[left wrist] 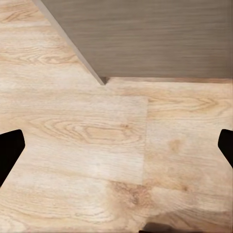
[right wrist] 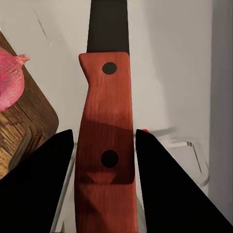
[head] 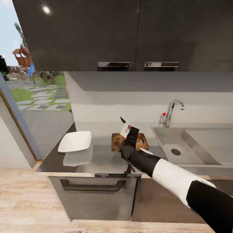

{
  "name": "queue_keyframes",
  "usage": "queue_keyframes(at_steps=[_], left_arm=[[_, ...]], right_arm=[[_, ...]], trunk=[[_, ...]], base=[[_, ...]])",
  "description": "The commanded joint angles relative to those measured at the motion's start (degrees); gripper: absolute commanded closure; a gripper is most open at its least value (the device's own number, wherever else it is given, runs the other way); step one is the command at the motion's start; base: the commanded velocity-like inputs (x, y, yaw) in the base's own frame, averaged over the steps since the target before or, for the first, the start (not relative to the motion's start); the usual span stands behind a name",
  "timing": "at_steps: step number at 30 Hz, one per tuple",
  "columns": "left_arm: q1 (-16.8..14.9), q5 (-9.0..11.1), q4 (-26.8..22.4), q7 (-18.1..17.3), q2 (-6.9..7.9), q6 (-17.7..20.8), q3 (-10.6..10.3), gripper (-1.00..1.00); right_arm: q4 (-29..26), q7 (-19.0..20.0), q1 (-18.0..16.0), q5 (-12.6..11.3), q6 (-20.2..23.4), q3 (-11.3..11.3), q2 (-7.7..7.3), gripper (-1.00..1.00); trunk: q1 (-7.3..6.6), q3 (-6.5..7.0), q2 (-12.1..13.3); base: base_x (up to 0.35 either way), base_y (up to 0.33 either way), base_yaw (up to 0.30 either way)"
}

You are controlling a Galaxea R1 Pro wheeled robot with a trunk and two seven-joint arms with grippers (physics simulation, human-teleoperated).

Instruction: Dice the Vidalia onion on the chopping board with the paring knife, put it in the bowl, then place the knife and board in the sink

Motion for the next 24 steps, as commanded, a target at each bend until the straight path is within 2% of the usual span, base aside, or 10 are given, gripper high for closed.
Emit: queue_keyframes(at_steps=[1, 14, 24], left_arm=[[-0.1, 0.57, 0.24, 0.0, -0.04, -0.42, -0.48, -1.0], [-0.1, 0.56, 0.28, -0.02, -0.18, -0.41, -0.51, -1.0], [-0.1, 0.56, 0.32, -0.02, -0.5, -0.41, -0.48, -1.0]], right_arm=[[0.0, 0.24, -0.1, 0.38, 0.45, 0.21, 0.03, 1.0], [0.2, 0.24, -0.09, 0.28, 1.9, 0.26, 0.06, 1.0], [0.33, 0.24, -0.1, 0.2, 1.93, 0.42, 0.41, 1.0]], trunk=[[0.0, -0.07, -0.05], [0.0, -0.07, -0.05], [0.0, -0.07, -0.05]], base=[[-0.104, 0.0, 0.0], [-0.047, -0.004, 0.0], [-0.033, -0.14, 0.0]])
